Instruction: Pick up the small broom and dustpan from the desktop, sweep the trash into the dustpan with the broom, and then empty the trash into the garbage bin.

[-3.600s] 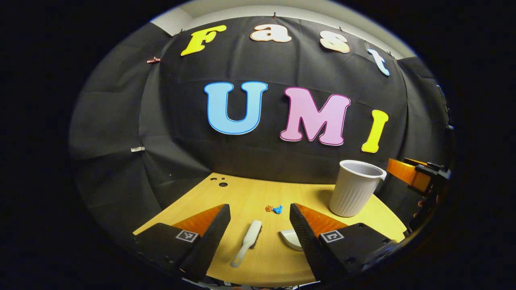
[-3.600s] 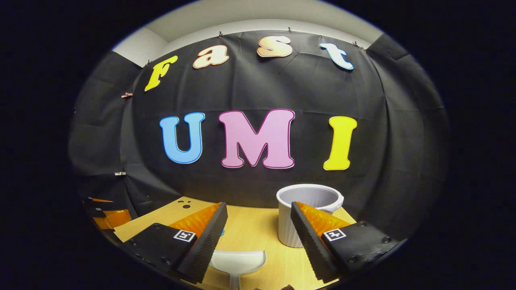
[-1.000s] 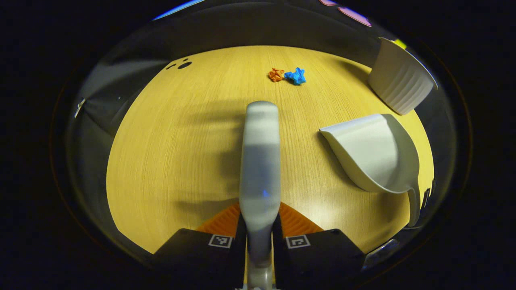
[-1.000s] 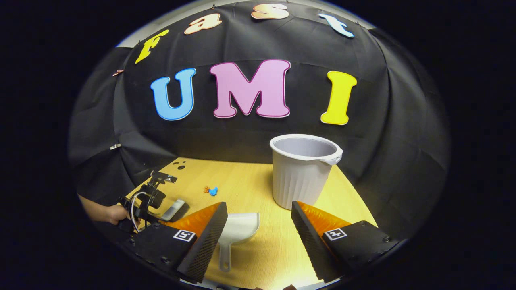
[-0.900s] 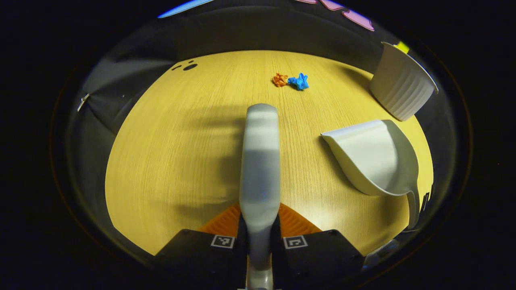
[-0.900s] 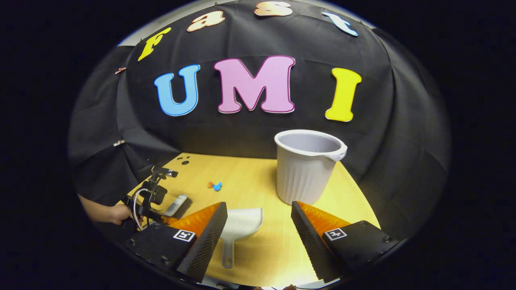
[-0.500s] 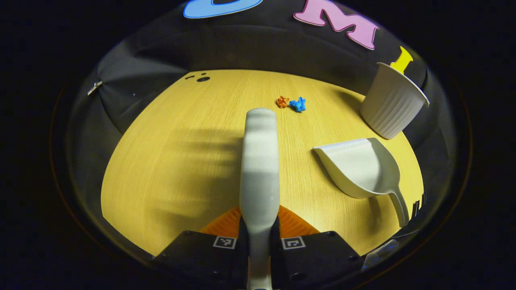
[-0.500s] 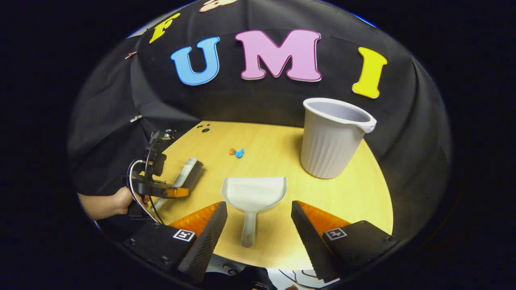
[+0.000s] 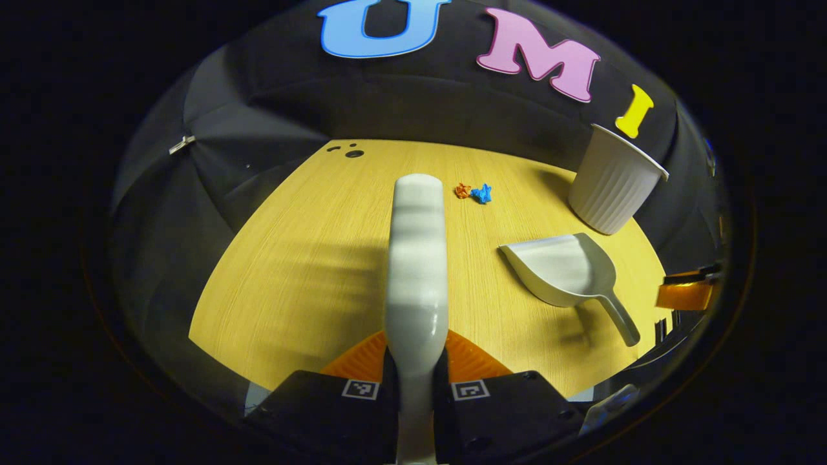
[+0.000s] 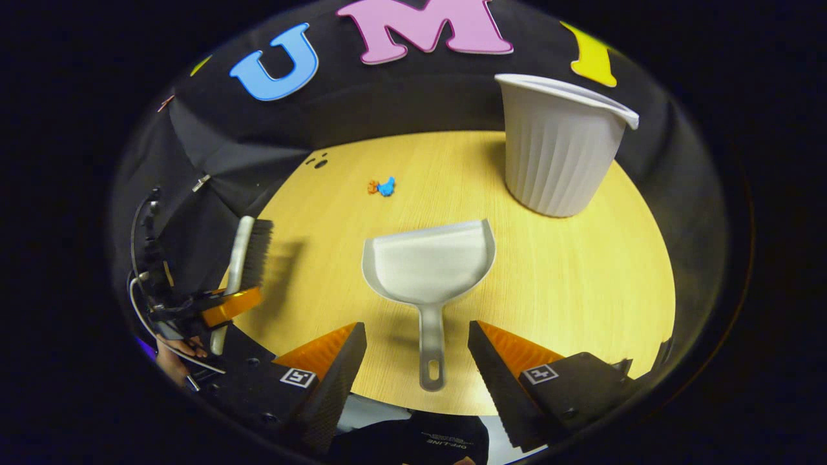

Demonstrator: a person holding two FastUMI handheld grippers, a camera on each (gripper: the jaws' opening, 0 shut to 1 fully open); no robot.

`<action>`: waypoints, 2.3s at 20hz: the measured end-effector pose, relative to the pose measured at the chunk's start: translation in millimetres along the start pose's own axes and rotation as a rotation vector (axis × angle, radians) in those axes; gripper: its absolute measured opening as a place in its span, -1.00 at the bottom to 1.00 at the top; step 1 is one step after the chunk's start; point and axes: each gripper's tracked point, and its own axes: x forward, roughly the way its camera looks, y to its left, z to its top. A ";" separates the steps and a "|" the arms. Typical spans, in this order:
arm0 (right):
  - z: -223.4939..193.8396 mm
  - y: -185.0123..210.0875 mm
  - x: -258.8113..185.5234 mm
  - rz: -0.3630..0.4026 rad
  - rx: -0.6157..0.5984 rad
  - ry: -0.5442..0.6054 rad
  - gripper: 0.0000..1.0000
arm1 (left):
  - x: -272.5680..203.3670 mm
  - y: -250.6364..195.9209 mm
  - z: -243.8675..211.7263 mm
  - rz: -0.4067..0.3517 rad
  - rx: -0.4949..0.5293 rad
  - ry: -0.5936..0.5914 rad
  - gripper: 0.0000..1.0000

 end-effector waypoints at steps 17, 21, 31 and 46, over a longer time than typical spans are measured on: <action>-43.5 -25.5 112.2 -0.087 -0.070 0.308 0.75 | 5.7 -39.1 11.1 -0.021 -0.029 0.069 -0.46; -40.3 -33.7 117.9 -0.121 -0.101 0.333 0.40 | 13.5 -44.9 15.5 -0.018 -0.008 0.079 -0.46; -40.8 -35.3 114.3 -0.051 -0.027 0.388 -0.24 | 50.4 -37.4 29.8 0.000 -0.044 0.108 -0.46; 8.1 -38.8 89.2 0.028 -0.222 0.219 -0.29 | 179.5 -18.4 127.9 -0.036 0.249 0.226 -0.46</action>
